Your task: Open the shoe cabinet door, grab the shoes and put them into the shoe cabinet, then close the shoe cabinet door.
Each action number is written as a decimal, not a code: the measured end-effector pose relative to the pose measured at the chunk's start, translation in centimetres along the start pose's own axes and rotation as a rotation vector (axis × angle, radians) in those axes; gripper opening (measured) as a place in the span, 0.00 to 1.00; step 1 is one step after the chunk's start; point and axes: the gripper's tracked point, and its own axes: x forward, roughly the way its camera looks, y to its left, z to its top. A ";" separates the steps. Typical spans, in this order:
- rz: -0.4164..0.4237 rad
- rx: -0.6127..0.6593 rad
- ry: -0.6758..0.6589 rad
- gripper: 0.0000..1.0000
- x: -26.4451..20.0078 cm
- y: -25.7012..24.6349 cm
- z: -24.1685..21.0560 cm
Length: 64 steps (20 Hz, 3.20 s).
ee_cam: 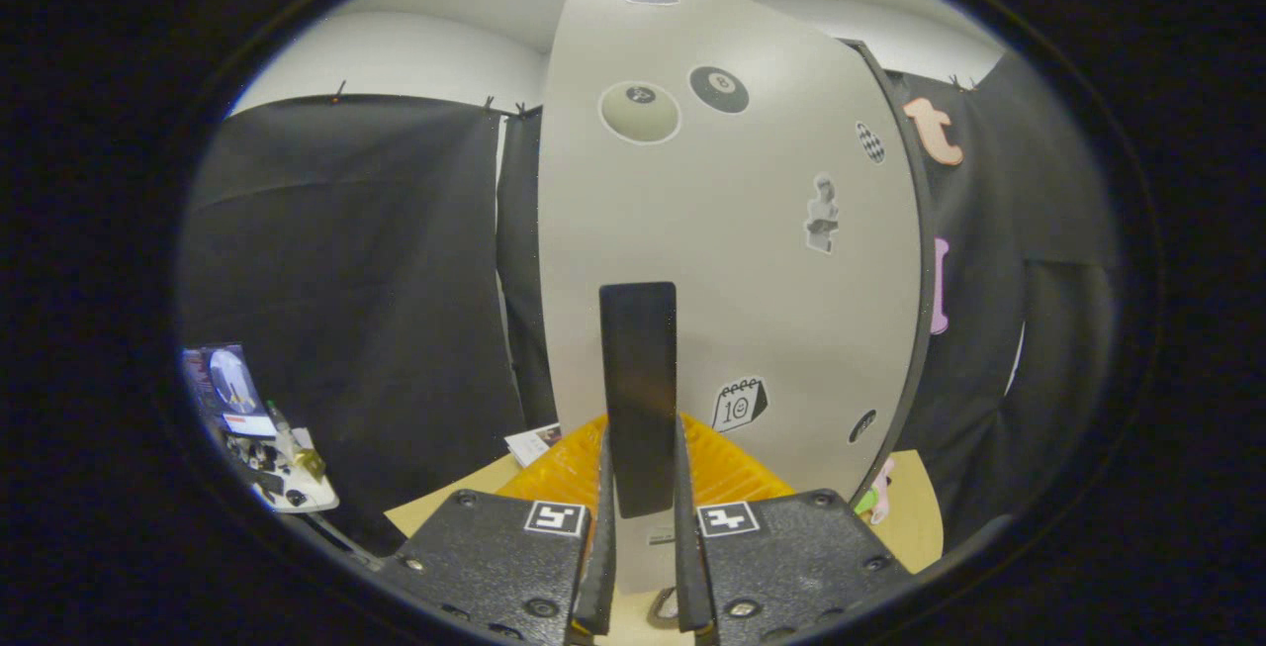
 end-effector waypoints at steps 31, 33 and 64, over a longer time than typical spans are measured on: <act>-0.511 -0.079 -0.214 0.36 -11.3 -13.2 0.1; -0.482 -0.079 -0.207 0.68 -11.3 -12.4 -0.5; -0.379 0.039 -0.022 1.00 11.2 -7.2 -18.5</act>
